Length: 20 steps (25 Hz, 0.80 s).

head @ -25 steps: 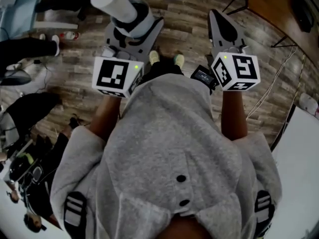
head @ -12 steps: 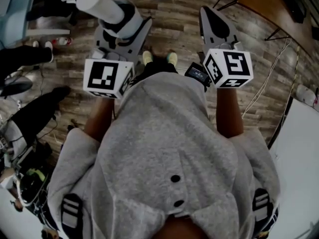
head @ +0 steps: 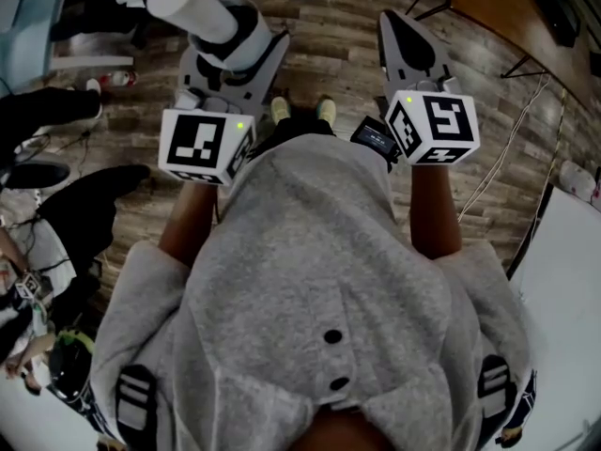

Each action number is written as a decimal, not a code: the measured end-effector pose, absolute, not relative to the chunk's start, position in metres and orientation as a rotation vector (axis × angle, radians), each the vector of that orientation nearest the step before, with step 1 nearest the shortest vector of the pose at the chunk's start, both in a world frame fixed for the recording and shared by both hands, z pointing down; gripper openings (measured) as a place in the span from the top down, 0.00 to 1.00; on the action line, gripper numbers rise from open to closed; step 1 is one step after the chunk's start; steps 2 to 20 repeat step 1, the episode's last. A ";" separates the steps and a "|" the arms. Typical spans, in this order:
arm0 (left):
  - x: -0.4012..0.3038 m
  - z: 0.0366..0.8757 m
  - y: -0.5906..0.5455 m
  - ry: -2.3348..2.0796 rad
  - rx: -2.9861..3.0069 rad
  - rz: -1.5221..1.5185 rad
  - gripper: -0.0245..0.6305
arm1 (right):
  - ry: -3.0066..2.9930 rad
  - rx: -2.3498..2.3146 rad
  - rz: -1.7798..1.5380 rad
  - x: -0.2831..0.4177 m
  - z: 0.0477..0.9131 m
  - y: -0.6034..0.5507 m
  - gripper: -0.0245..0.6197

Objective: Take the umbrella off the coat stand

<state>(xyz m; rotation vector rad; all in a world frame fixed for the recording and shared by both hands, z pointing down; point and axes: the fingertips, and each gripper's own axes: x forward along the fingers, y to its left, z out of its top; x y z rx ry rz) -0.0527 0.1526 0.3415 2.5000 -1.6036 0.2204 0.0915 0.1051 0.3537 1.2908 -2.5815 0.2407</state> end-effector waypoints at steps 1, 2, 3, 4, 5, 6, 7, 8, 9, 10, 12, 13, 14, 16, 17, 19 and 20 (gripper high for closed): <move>-0.055 0.343 0.149 -1.601 2.502 0.223 0.55 | -2.581 1.289 0.239 0.089 0.354 0.102 0.95; -0.055 0.343 0.149 -1.601 2.502 0.223 0.55 | -2.581 1.289 0.239 0.089 0.354 0.102 0.95; -0.055 0.343 0.149 -1.601 2.502 0.223 0.55 | -2.581 1.289 0.239 0.089 0.354 0.102 0.95; -0.055 0.343 0.149 -1.601 2.502 0.223 0.55 | -2.581 1.289 0.239 0.089 0.354 0.102 0.95; -0.055 0.343 0.149 -1.601 2.502 0.223 0.55 | -2.581 1.289 0.239 0.089 0.354 0.102 0.95; -0.055 0.343 0.149 -1.601 2.502 0.223 0.55 | -2.581 1.289 0.239 0.089 0.354 0.102 0.95; -0.055 0.343 0.149 -1.601 2.502 0.223 0.55 | -2.581 1.289 0.239 0.089 0.354 0.102 0.95; -0.055 0.343 0.149 -1.601 2.502 0.223 0.55 | -2.581 1.289 0.239 0.089 0.354 0.102 0.95; -0.055 0.343 0.149 -1.601 2.502 0.223 0.55 | -2.581 1.289 0.239 0.089 0.354 0.102 0.95; -0.055 0.343 0.149 -1.601 2.502 0.223 0.55 | -2.581 1.289 0.239 0.089 0.354 0.102 0.95; -0.055 0.343 0.149 -1.601 2.502 0.223 0.55 | -2.581 1.289 0.239 0.089 0.354 0.102 0.95; -0.055 0.343 0.149 -1.601 2.502 0.223 0.55 | -2.581 1.289 0.239 0.089 0.354 0.102 0.95; -0.055 0.343 0.149 -1.601 2.502 0.223 0.55 | -2.581 1.289 0.239 0.089 0.354 0.102 0.95; -0.055 0.343 0.149 -1.601 2.502 0.223 0.55 | -2.581 1.289 0.239 0.089 0.354 0.102 0.95; -0.055 0.343 0.149 -1.601 2.502 0.223 0.55 | -2.581 1.289 0.239 0.089 0.354 0.102 0.95; -0.055 0.343 0.149 -1.601 2.502 0.223 0.55 | -2.581 1.289 0.239 0.089 0.354 0.102 0.95; -0.055 0.343 0.149 -1.601 2.502 0.223 0.55 | -2.581 1.289 0.239 0.089 0.354 0.102 0.95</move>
